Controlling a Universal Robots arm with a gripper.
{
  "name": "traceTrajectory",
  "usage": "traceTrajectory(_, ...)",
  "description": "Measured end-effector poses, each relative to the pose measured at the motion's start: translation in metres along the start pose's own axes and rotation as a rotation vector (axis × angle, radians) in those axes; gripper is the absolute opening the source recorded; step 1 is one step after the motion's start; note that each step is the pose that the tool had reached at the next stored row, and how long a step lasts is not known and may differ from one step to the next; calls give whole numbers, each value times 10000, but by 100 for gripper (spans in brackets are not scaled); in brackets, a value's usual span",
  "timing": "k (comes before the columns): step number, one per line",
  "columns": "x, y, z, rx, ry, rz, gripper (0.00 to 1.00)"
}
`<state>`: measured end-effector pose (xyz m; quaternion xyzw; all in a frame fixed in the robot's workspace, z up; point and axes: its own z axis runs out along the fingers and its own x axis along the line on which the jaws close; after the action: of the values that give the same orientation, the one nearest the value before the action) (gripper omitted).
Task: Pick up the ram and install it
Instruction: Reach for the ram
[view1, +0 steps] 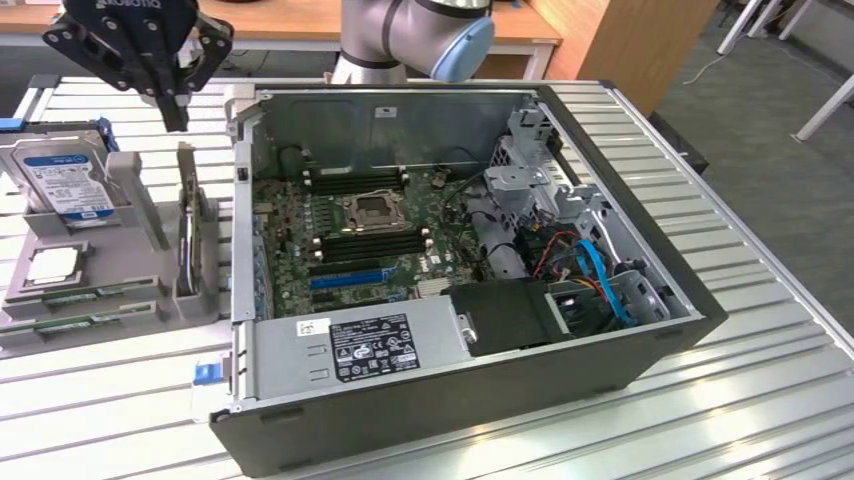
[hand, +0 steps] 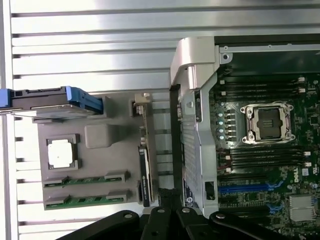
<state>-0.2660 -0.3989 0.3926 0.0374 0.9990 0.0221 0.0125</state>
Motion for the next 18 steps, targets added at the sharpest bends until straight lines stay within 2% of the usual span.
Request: traceTrajectory(18, 359, -27, -1, 0, 0, 2, 10)
